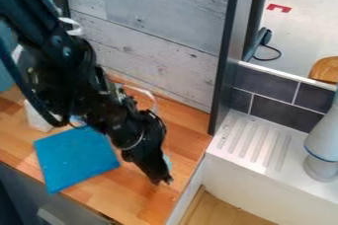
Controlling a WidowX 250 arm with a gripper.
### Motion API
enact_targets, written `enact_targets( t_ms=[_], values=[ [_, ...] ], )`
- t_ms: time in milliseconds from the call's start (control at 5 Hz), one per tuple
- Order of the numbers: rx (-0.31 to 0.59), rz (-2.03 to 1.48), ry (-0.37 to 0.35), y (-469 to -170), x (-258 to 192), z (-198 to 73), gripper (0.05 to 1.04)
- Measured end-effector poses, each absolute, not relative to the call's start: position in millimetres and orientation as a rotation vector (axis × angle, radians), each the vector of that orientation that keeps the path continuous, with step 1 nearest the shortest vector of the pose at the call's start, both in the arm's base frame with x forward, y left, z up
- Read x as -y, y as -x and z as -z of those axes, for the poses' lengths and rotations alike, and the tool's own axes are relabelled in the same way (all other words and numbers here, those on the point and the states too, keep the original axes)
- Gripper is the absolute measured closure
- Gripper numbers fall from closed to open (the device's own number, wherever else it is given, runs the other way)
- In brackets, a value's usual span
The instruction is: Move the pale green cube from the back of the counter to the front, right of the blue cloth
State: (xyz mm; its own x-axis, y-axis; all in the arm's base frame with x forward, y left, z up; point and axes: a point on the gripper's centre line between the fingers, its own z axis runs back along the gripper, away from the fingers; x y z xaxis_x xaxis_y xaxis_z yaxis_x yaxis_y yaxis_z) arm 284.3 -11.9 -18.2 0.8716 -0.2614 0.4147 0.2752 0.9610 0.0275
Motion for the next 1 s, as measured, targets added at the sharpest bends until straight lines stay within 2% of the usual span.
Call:
enact_targets(
  t_ms=[200, 400, 600, 800, 1000],
  values=[
    [0.417, 0.317, 0.028, -267, 12, 27, 0.553],
    [0.402, 0.332, 0.028, -244, 12, 29, 0.488],
    [0.389, 0.315, 0.020, -225, 3, 24, 0.187],
    [0.444, 0.284, 0.027, -218, -5, -8, 0.069],
    [0.461, 0.281, 0.027, -220, -12, -54, 0.073]
  ],
)
